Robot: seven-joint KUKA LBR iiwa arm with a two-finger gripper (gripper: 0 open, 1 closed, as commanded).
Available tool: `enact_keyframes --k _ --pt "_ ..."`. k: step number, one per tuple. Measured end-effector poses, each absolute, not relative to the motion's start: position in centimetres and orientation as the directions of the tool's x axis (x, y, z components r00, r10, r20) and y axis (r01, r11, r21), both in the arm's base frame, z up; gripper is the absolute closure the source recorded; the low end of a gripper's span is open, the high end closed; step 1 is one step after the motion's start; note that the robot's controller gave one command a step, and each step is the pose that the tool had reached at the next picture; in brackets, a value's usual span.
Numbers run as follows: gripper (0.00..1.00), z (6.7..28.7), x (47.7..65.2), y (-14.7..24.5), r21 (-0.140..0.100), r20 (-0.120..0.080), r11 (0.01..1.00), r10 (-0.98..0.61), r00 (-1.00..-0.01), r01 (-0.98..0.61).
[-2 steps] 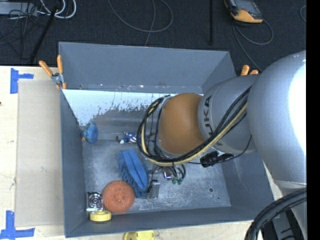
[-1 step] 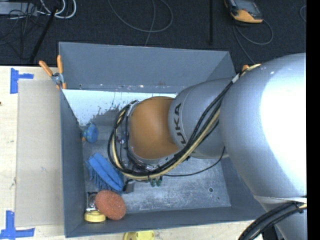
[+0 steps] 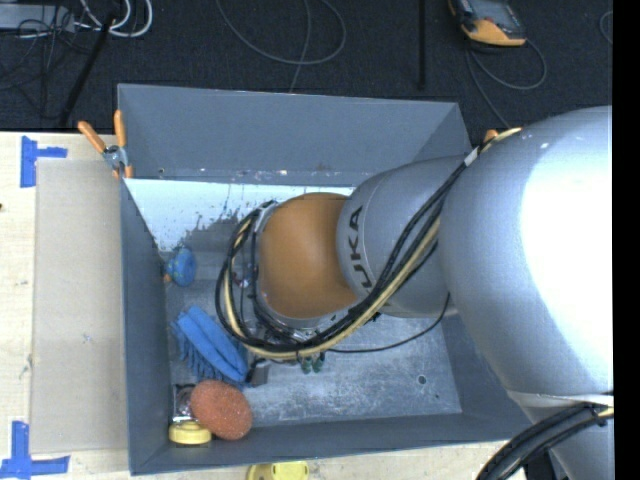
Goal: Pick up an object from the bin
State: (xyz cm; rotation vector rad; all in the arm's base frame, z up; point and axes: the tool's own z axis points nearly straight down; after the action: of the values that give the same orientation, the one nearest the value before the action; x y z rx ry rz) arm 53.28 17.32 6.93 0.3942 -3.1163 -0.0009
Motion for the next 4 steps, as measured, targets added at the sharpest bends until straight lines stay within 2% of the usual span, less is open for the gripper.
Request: enact_keyframes --k 1,2,3,4 --pt "1.0 11.1 52.9 16.2 0.0 0.009 0.964 -0.266 -0.964 -0.266" --pt "0.0 17.9 53.1 16.1 0.0 0.003 0.954 -0.3 -0.954 -0.3" --pt "0.0 18.8 53.3 16.2 0.0 -0.002 0.952 -0.305 -0.952 -0.305" --pt "0.0 15.3 52.8 17.3 0.0 -0.005 0.949 -0.315 -0.949 -0.315"
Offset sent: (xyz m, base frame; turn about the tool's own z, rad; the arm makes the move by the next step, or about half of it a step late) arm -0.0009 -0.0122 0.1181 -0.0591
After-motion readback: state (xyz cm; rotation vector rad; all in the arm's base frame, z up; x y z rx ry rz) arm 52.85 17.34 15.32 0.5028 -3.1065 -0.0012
